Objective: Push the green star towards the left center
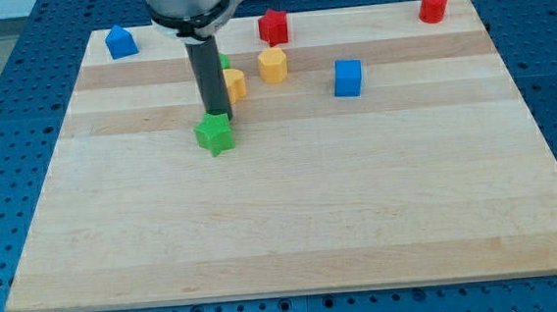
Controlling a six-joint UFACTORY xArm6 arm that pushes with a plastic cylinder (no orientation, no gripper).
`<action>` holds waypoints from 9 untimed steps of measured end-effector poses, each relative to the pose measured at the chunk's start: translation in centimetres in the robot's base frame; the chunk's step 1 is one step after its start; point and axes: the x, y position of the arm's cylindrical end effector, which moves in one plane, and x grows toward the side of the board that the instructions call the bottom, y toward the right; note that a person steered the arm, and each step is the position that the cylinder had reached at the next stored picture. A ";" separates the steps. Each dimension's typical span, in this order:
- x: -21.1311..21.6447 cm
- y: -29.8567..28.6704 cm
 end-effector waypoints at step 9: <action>4.1 -2.2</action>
